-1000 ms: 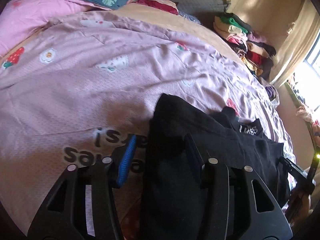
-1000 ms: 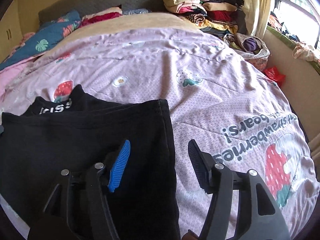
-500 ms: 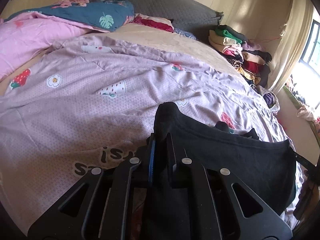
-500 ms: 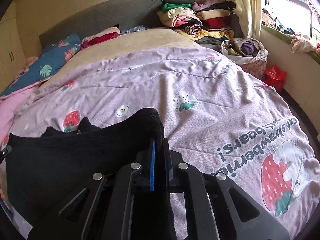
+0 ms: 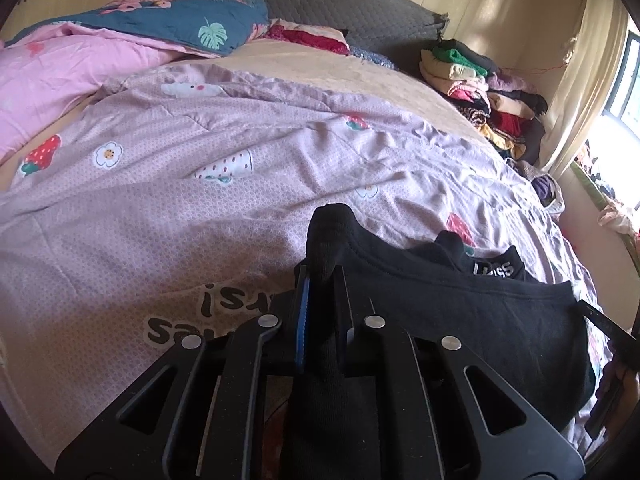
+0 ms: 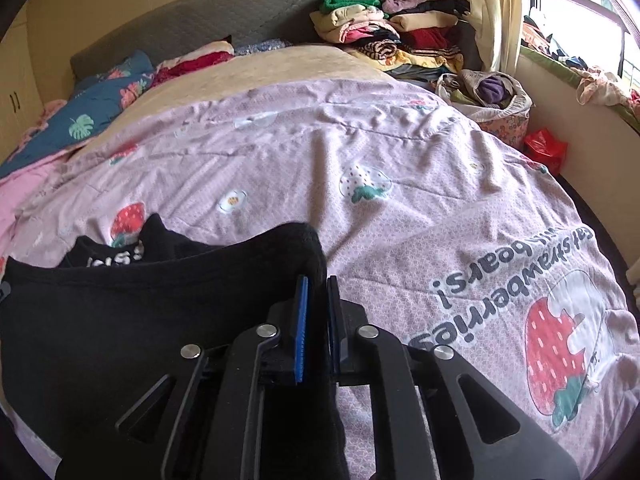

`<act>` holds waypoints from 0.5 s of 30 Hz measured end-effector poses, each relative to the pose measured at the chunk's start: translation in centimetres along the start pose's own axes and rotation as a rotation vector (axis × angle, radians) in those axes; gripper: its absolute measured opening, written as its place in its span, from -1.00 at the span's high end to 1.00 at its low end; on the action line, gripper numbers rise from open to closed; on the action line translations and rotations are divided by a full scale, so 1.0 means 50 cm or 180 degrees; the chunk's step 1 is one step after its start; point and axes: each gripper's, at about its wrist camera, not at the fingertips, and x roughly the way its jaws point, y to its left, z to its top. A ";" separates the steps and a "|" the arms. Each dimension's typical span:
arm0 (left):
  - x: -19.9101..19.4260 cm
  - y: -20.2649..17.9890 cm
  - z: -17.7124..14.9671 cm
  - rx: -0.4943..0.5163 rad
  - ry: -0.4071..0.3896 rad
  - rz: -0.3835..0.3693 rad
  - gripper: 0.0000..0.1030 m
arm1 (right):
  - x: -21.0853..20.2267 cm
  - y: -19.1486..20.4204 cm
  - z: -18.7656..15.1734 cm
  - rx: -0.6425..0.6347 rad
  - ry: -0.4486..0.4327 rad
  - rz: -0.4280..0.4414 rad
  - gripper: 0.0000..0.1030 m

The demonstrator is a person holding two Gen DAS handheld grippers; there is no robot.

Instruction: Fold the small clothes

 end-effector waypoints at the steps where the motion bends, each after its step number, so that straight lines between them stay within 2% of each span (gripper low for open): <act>1: 0.000 0.001 -0.001 -0.0003 0.0005 0.0013 0.85 | -0.001 -0.006 -0.004 0.0051 0.0017 0.0014 0.71; 3: -0.002 0.005 -0.002 -0.0019 0.0007 0.0050 0.81 | -0.005 -0.017 -0.011 0.0124 0.0046 0.0060 0.63; 7: -0.006 0.009 -0.005 -0.0012 0.0057 0.0076 0.39 | -0.025 -0.032 -0.031 0.0226 0.0068 0.0151 0.27; 11: -0.018 0.004 -0.013 0.0027 0.0059 0.0080 0.14 | -0.048 -0.036 -0.050 0.0259 0.0089 0.0262 0.07; 15: -0.032 0.007 -0.021 0.0019 0.0071 0.0072 -0.03 | -0.084 -0.036 -0.069 0.0287 0.0061 0.0388 -0.09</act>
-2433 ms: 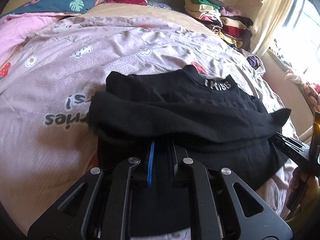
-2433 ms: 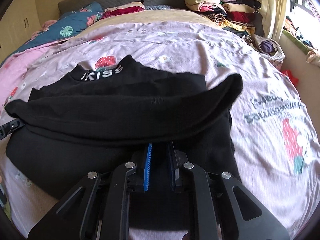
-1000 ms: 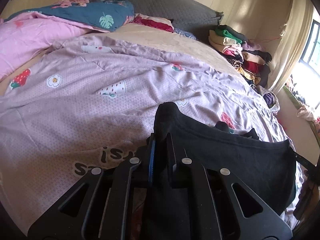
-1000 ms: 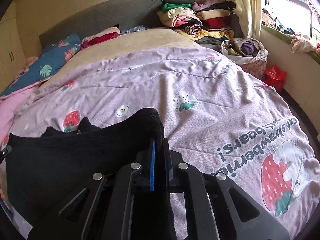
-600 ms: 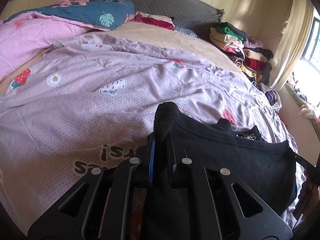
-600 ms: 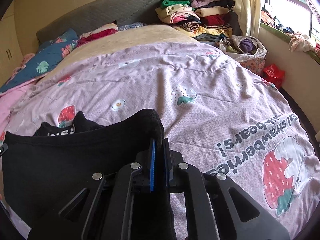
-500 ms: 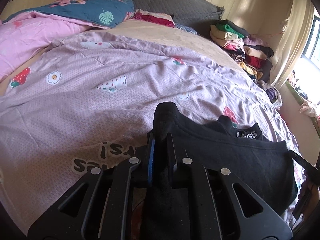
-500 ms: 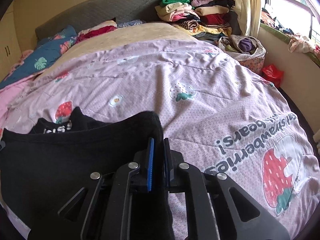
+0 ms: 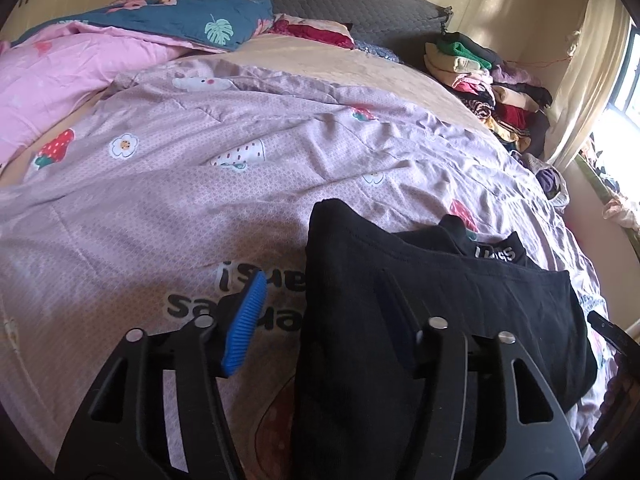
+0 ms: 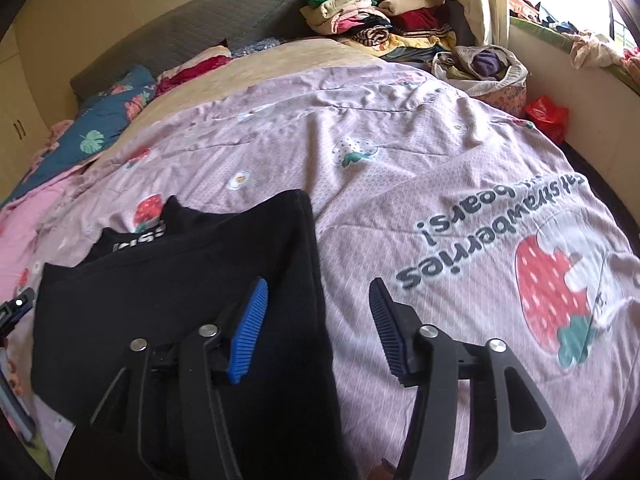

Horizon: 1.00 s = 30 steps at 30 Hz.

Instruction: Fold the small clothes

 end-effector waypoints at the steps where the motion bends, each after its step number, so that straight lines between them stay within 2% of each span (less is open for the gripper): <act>1: -0.006 0.003 -0.003 -0.0022 0.0003 -0.0009 -0.13 | -0.007 0.001 -0.003 -0.0003 -0.0008 0.0021 -0.14; 5: -0.025 0.016 -0.012 -0.0085 0.0024 -0.0031 -0.48 | -0.036 0.005 -0.019 -0.0054 -0.0018 0.0080 -0.20; 7: -0.034 0.025 -0.016 -0.0107 0.0050 -0.0024 -0.56 | -0.044 0.006 -0.029 -0.0064 0.0018 0.0115 -0.21; 20: -0.059 0.056 -0.095 -0.0208 0.0442 -0.0407 -0.56 | -0.049 -0.018 -0.085 0.0018 0.0220 0.0211 -0.21; 25: -0.054 0.057 -0.127 -0.0242 0.0572 -0.0459 -0.56 | -0.046 -0.015 -0.094 -0.0017 0.0255 0.0236 -0.20; 26: -0.053 0.054 -0.133 -0.0234 0.0589 -0.0466 -0.53 | -0.045 -0.014 -0.094 -0.0012 0.0265 0.0246 -0.19; 27: -0.051 0.049 -0.140 -0.0219 0.0595 -0.0464 -0.44 | -0.044 -0.012 -0.096 -0.0015 0.0272 0.0263 -0.05; 28: -0.049 0.046 -0.145 -0.0217 0.0603 -0.0472 -0.07 | -0.045 -0.010 -0.097 -0.0039 0.0275 0.0267 0.27; 29: -0.047 0.046 -0.148 -0.0240 0.0620 -0.0501 0.27 | -0.046 -0.007 -0.097 -0.0077 0.0268 0.0244 0.44; 30: -0.046 0.047 -0.150 -0.0289 0.0647 -0.0587 0.42 | -0.049 -0.004 -0.098 -0.0126 0.0250 0.0193 0.76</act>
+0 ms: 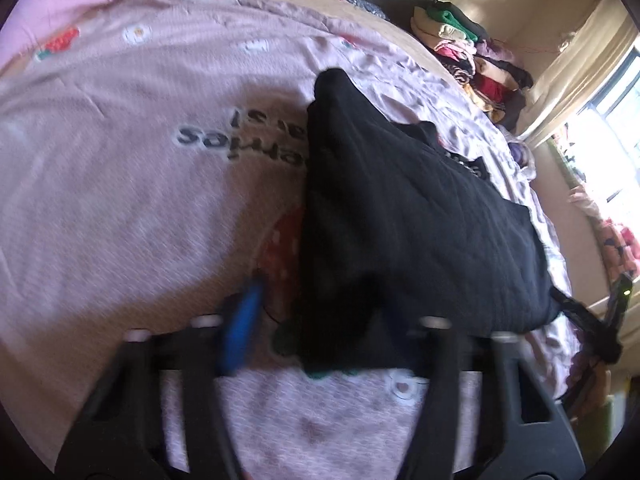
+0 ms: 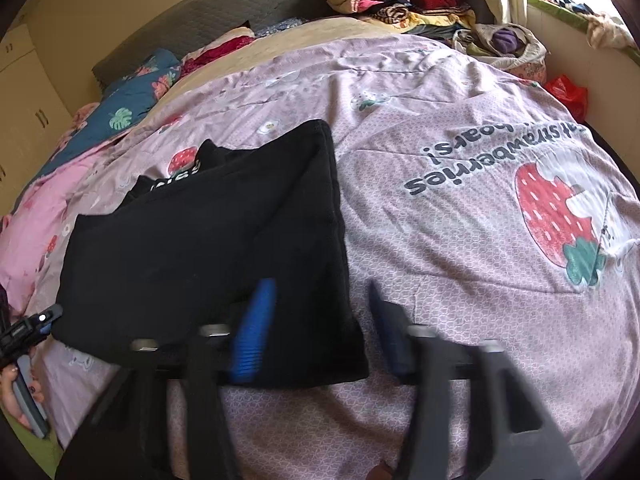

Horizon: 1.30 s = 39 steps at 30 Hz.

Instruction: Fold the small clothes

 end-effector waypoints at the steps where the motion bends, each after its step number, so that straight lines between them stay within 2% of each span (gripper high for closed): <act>1: 0.000 -0.004 -0.001 0.0019 0.0014 -0.0037 0.71 | -0.005 0.002 -0.001 -0.0045 -0.0023 -0.0032 0.84; 5: -0.012 -0.029 -0.005 0.0241 -0.0037 0.0102 0.81 | -0.024 -0.008 -0.005 -0.0068 -0.0100 -0.0095 0.88; 14: -0.014 -0.029 -0.018 0.0310 0.0031 0.0163 0.81 | -0.006 -0.023 -0.027 0.0121 0.0000 -0.0251 0.84; 20: -0.019 -0.035 -0.020 0.0346 0.0028 0.0184 0.81 | -0.022 -0.024 -0.036 0.0198 -0.0026 -0.0253 0.48; 21: -0.020 -0.035 -0.021 0.0342 0.0026 0.0181 0.81 | -0.025 -0.024 -0.037 0.0204 -0.0038 -0.0243 0.34; 22: -0.021 -0.035 -0.021 0.0338 0.0028 0.0177 0.80 | -0.031 -0.023 -0.040 0.0218 -0.0057 -0.0232 0.12; 26: -0.026 -0.035 -0.024 0.0321 0.0027 0.0177 0.78 | -0.056 -0.020 -0.047 0.0260 -0.0169 -0.0162 -0.13; 30: -0.034 -0.041 -0.029 0.0329 0.0010 0.0189 0.75 | -0.080 -0.010 -0.046 0.0285 -0.0264 -0.0101 -0.47; 34: -0.043 -0.046 -0.032 0.0350 0.0001 0.0215 0.69 | -0.097 -0.002 -0.048 0.0289 -0.0323 -0.0080 -0.68; 36: -0.048 -0.049 -0.035 0.0366 0.0001 0.0229 0.65 | -0.103 0.000 -0.051 0.0282 -0.0353 -0.0100 -0.71; 39: -0.054 -0.054 -0.039 0.0381 -0.0006 0.0222 0.47 | -0.113 0.002 -0.058 0.0289 -0.0373 -0.0105 -0.80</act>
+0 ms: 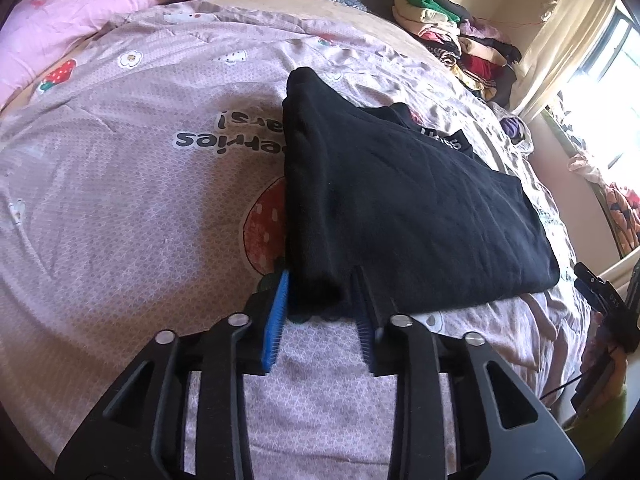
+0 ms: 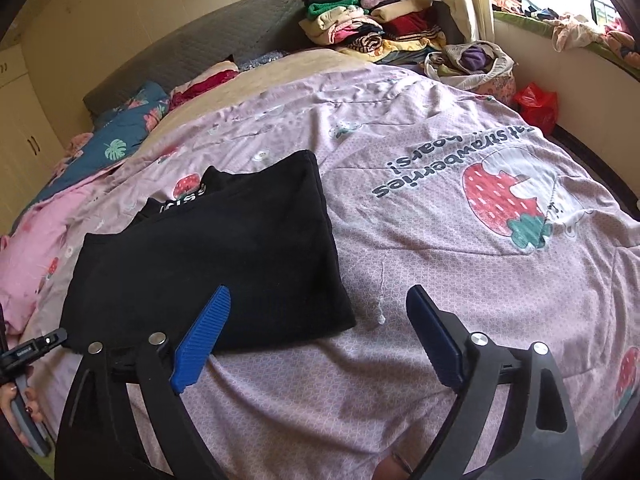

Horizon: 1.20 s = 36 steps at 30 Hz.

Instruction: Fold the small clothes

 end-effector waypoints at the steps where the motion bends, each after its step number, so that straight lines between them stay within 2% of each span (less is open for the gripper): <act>1: -0.002 -0.002 -0.001 0.0007 -0.0002 -0.0003 0.41 | -0.003 0.000 -0.002 0.0004 -0.0008 0.0002 -0.83; 9: -0.028 -0.019 -0.008 0.0076 -0.0052 -0.0020 0.04 | -0.037 -0.008 -0.016 0.0059 -0.0070 0.0021 -0.90; 15: -0.049 -0.037 -0.015 0.0145 -0.0090 -0.0048 -0.23 | -0.064 0.005 -0.025 -0.0048 -0.0102 0.0005 -0.91; 18: -0.059 -0.048 -0.017 0.0177 -0.0111 -0.0070 -0.43 | -0.077 0.011 -0.029 -0.0087 -0.0128 0.0003 -0.91; 20: -0.065 -0.054 -0.016 0.0178 -0.0127 -0.0074 -0.72 | -0.085 0.015 -0.031 -0.0083 -0.0138 0.0026 -0.91; 21: -0.068 -0.056 -0.016 0.0174 -0.0132 -0.0074 -0.79 | -0.089 0.017 -0.031 -0.0086 -0.0145 0.0051 -0.91; 36: -0.108 -0.075 -0.026 0.0264 -0.0225 -0.0044 -0.81 | -0.162 0.081 -0.033 -0.0360 -0.0360 0.0114 -0.91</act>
